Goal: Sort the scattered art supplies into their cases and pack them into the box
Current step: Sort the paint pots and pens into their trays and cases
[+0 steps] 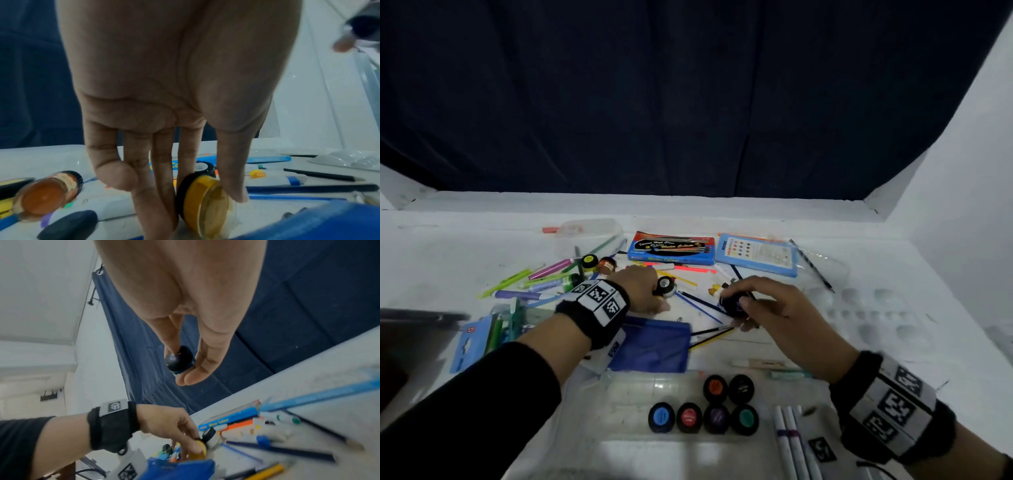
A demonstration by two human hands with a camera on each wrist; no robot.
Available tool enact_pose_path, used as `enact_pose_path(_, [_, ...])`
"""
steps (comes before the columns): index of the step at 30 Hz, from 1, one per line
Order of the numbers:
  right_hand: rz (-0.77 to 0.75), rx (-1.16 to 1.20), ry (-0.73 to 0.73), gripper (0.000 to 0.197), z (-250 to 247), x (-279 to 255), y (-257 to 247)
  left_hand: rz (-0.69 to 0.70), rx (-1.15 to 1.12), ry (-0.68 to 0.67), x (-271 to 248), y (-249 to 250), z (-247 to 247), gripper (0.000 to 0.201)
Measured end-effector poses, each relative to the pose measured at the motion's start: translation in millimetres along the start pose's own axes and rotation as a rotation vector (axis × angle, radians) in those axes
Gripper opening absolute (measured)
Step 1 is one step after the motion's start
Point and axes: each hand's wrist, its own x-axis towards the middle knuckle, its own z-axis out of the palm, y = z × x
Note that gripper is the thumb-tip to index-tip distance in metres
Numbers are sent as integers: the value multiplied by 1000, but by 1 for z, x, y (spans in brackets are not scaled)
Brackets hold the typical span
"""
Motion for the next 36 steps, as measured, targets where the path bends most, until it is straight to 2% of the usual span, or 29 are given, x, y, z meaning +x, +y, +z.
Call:
enact_pose_path(3, [46, 31, -55, 11, 8, -13, 1, -4, -118, 88, -16, -7, -8, 33])
enact_pose_path(6, [5, -135, -115, 19, 18, -18, 1, 56, -400, 326, -50, -13, -16, 33])
enact_pose_path(8, [-8, -265, -174, 25, 25, -18, 1, 147, -560, 403, -84, -8, -17, 44])
enact_pose_path(10, [-33, -368, -238, 22, 33, -18, 3, 234, -609, 398, -113, 0, -8, 47])
enact_pose_path(13, [-104, -481, -356, 15, 44, -15, 6, 301, -568, 368, -140, 7, 18, 37])
enact_pose_path(19, [-108, -675, -504, 14, 61, -9, 17, 257, -419, 356, -147, 14, 58, 27])
enact_pose_path(24, [-124, -771, -529, 12, 66, -9, 19, 265, -443, 257, -143, 19, 69, 25])
enact_pose_path(29, [-117, -824, -526, 19, 67, -11, 23, 282, -354, 158, -144, 20, 71, 22])
enact_pose_path(32, [-120, -893, -497, 24, 68, -11, 23, 284, -294, 180, -143, 21, 72, 19])
enact_pose_path(36, [-114, -933, -469, 26, 72, -4, 17, 198, -192, 233, -142, 28, 67, 18])
